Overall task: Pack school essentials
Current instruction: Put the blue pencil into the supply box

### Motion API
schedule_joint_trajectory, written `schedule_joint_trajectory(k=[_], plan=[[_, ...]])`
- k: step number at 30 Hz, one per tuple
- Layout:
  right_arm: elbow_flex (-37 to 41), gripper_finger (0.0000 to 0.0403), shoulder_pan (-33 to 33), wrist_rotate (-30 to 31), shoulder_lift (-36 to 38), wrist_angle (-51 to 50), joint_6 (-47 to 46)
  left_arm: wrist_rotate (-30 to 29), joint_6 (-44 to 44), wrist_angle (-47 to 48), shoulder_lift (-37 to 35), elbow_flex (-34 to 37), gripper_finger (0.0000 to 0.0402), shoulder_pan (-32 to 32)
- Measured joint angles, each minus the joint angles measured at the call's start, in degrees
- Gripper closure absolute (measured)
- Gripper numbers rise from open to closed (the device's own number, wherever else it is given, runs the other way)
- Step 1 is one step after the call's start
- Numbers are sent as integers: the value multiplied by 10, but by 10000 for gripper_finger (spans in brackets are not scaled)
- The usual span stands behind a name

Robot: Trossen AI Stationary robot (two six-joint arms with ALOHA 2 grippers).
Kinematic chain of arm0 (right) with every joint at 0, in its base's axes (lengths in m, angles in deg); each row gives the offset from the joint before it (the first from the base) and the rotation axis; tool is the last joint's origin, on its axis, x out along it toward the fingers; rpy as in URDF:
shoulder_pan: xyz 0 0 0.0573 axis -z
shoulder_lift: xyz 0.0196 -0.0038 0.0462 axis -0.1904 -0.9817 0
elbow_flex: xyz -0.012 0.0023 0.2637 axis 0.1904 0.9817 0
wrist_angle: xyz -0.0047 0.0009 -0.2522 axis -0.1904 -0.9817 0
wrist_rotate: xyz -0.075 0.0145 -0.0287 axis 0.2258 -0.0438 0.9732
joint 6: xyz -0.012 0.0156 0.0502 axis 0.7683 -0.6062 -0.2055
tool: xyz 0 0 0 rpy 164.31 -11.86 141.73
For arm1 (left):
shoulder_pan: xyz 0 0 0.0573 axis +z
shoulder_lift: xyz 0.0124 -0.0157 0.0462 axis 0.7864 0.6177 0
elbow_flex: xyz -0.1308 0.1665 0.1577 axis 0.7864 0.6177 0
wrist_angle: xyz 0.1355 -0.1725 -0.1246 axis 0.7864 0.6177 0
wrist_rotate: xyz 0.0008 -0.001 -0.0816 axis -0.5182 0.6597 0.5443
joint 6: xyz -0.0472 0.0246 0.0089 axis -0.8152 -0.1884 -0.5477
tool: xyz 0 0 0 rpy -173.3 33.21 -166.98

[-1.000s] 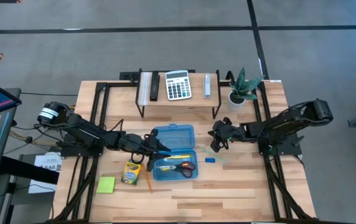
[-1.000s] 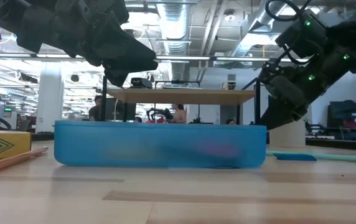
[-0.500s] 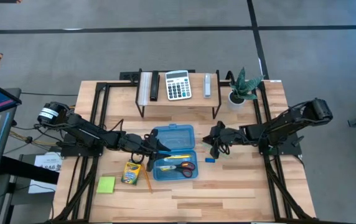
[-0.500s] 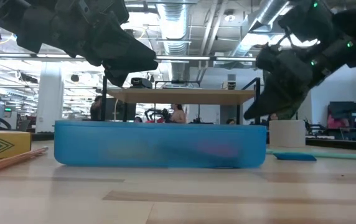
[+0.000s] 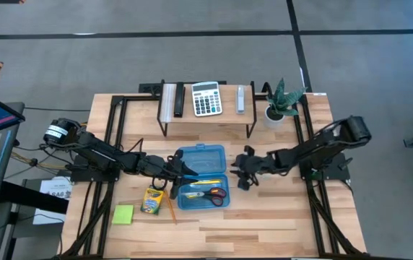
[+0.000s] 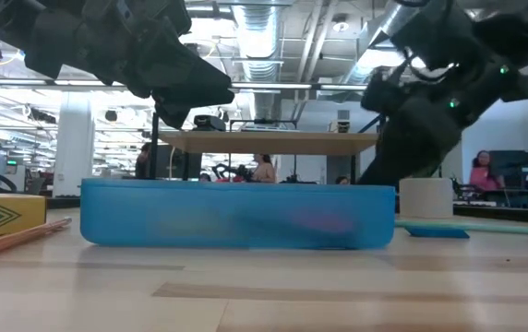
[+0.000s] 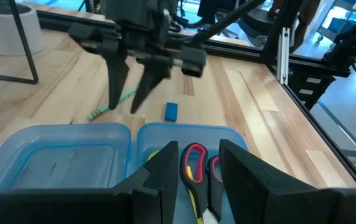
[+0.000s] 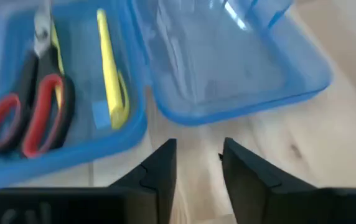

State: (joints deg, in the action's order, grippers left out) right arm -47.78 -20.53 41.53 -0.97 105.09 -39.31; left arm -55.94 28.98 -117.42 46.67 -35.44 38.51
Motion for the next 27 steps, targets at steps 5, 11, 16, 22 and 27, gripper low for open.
schedule_joint_trajectory(k=[5, 11, 16, 22, 27], plan=[[-44, 216, 0, 0, -60, -18, 16, 0, 0, 1, 0, 0, 300, 0], [-79, 204, 12, 1, -96, -74, 16, 0, 0, 8, 0, 0, 300, 0], [-84, 209, 20, 2, -101, -74, 20, 0, 0, 10, 0, 0, 300, 0], [-82, 212, 22, 2, -64, -97, 31, 0, 0, 10, 0, 0, 300, 0], [-82, 212, 23, 30, -17, -146, 31, 0, 0, 10, 0, 0, 300, 0]])
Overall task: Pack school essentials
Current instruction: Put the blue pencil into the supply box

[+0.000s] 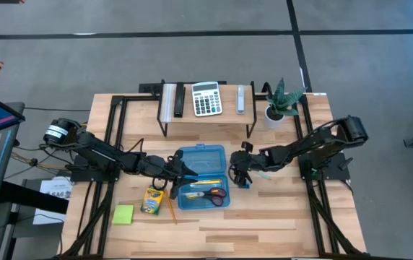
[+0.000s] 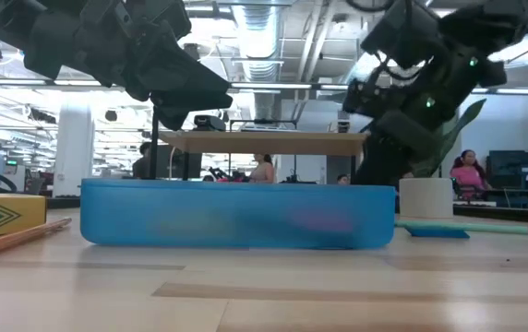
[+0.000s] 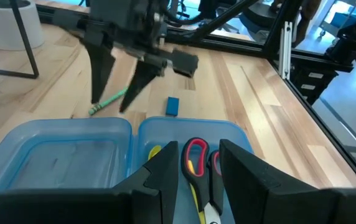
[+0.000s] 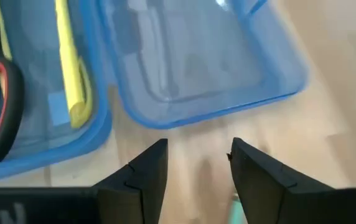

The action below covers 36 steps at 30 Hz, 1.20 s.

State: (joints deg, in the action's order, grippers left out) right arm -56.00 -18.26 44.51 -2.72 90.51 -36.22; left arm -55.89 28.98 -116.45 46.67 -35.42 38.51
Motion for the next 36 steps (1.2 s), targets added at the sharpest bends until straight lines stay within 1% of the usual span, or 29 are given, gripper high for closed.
schedule_joint_trajectory(k=[6, 10, 13, 17, 21, 26, 29, 32, 36], plan=[[0, 213, 22, 5, 7, -41, -4, 0, 0, 0, 0, 0, 300, 0], [5, 212, 41, 2, -14, -61, -5, 0, 0, -1, 0, 0, 300, 0], [2, 215, 51, -16, -40, -44, -8, 0, 0, 1, 0, 0, 300, 0], [0, 226, 59, -25, -66, -55, -23, 1, -1, 1, 0, 0, 300, 0], [-2, 249, 59, -24, -83, -56, -29, 2, -1, 1, 0, 0, 300, 0], [-2, 298, 58, -29, -81, -60, -29, 2, -3, 1, 0, 0, 300, 0], [-1, 320, 59, -37, -73, -62, -34, 2, -3, 1, 0, 0, 300, 0], [3, 325, 59, -40, -57, -76, -34, 2, -3, 1, 0, 0, 300, 0], [5, 310, 59, -43, -32, -94, -34, 2, -3, 1, 0, 0, 300, 0]])
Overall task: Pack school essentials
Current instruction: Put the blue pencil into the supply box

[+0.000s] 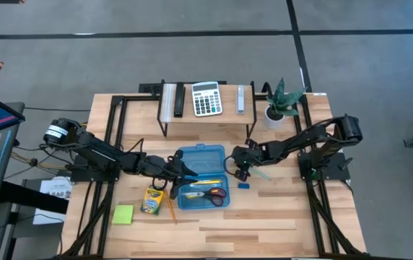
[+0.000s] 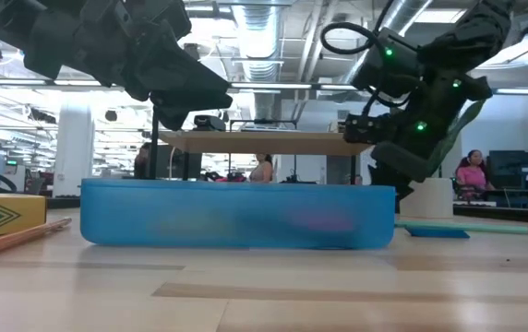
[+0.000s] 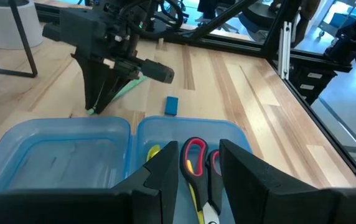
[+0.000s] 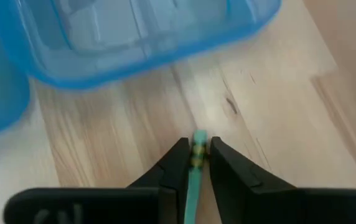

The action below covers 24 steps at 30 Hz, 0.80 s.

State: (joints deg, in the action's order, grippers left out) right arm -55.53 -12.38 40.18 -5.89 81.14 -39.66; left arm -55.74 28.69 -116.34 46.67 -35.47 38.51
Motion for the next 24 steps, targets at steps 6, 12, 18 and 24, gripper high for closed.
schedule_joint_trajectory(k=[6, 12, 18, 24], plan=[[0, 272, 0, -4, 17, -37, -2, -2, 0, 0, 0, 0, 300, 0], [-2, 254, 0, -9, 6, -41, -12, -2, 0, -1, 0, 0, 300, 0], [-3, 265, 4, -15, -9, -26, -13, -2, 0, -1, 0, 0, 300, 0], [-3, 274, 10, -17, -10, -24, -16, -2, 0, -2, 0, 0, 300, 0]])
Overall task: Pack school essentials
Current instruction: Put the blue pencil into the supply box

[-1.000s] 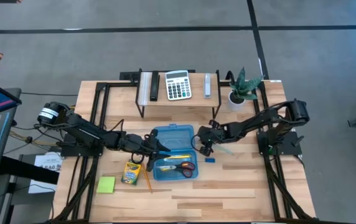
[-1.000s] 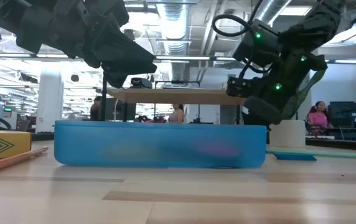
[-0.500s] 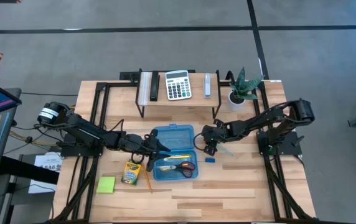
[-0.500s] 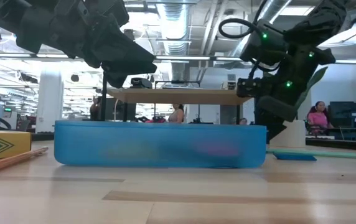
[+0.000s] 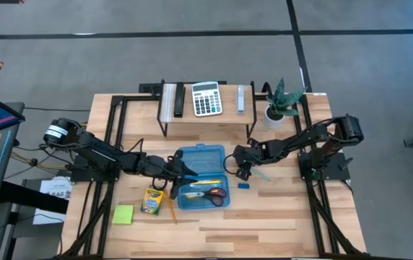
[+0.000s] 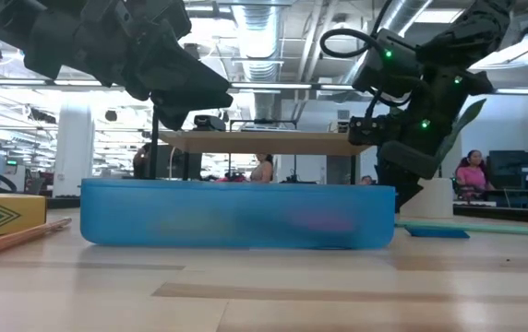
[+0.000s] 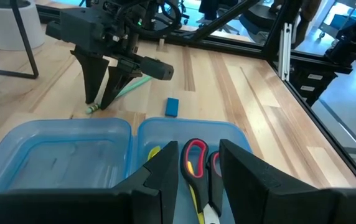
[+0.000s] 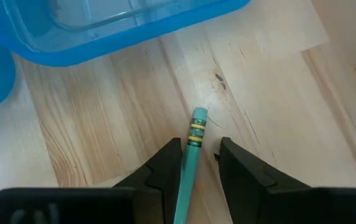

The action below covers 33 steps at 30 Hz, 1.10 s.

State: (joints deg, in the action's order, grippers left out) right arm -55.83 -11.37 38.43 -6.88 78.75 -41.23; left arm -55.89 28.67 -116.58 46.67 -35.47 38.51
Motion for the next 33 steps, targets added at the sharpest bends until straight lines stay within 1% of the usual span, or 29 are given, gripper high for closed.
schedule_joint_trajectory(k=[19, 28, 33], plan=[[2, 273, 4, -1, -2, 28, -2, 0, -1, 0, 0, 0, 300, 0], [1, 281, 15, -5, -2, 29, -2, 0, -3, -1, 0, 0, 300, 0], [1, 296, 17, -5, -2, 29, -2, 0, -3, -1, 0, 0, 300, 0]])
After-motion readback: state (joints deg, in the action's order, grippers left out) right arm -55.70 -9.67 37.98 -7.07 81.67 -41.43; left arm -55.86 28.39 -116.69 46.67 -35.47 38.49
